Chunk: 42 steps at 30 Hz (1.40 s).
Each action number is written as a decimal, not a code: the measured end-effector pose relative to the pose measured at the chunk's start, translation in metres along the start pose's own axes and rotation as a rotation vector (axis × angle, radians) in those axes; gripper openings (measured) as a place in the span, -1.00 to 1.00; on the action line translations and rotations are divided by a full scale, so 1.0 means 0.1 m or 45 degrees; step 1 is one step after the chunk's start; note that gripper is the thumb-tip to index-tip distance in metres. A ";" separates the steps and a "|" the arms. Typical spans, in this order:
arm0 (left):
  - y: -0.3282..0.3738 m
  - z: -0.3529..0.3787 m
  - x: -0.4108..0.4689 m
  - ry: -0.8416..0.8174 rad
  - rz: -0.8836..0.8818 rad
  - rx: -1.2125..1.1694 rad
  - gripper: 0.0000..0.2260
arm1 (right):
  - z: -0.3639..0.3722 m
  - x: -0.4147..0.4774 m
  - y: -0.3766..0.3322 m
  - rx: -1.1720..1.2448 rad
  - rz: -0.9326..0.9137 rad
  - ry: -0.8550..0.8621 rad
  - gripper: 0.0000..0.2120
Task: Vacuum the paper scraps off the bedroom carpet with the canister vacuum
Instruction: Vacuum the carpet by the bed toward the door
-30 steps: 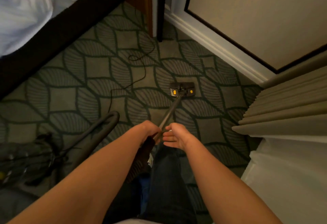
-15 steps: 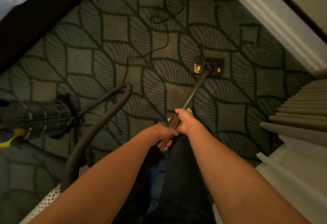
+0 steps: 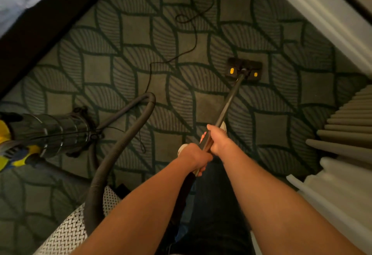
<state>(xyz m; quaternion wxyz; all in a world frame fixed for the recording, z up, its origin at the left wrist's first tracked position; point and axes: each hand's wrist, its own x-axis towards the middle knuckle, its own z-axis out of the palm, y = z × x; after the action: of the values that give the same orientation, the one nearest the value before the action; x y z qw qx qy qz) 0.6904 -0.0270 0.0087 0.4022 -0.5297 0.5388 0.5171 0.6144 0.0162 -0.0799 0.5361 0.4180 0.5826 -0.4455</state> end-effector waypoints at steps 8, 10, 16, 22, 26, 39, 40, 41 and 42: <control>0.04 -0.22 -0.19 0.011 0.165 0.146 -0.87 | 0.08 -0.36 -0.09 0.128 -0.155 -0.043 -0.74; 0.14 -0.25 -0.26 0.007 0.216 0.199 -0.86 | 0.04 -0.44 -0.18 0.150 -0.181 -0.041 -0.73; 0.61 -0.02 -0.40 -0.032 0.335 0.317 -0.85 | -0.35 -0.59 -0.57 0.285 -0.299 0.013 -0.75; 1.39 0.35 -0.36 -0.081 0.382 0.392 -0.85 | -0.94 -0.54 -1.21 0.380 -0.295 0.039 -0.79; 1.95 0.65 -0.19 -0.083 0.366 0.412 -0.89 | -1.33 -0.40 -1.70 0.424 -0.275 0.053 -0.81; 3.45 1.46 0.35 -0.168 0.282 0.531 -0.78 | -2.30 0.03 -3.04 0.436 -0.126 0.093 -0.78; 3.50 1.47 0.37 -0.175 0.270 0.536 -0.77 | -2.31 0.05 -3.08 0.436 -0.107 0.089 -0.78; 3.54 1.48 0.39 -0.182 0.258 0.539 -0.77 | -2.31 0.08 -3.11 0.426 -0.091 0.087 -0.78; 3.57 1.49 0.40 -0.192 0.238 0.542 -0.76 | -2.31 0.11 -3.12 0.422 -0.073 0.084 -0.78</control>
<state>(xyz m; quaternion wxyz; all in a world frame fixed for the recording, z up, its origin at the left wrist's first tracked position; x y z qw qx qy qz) 0.3161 0.0791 -0.0050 0.4942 -0.3407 0.6508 0.4649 0.2544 0.1609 -0.0623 0.4275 0.4981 0.5301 -0.5368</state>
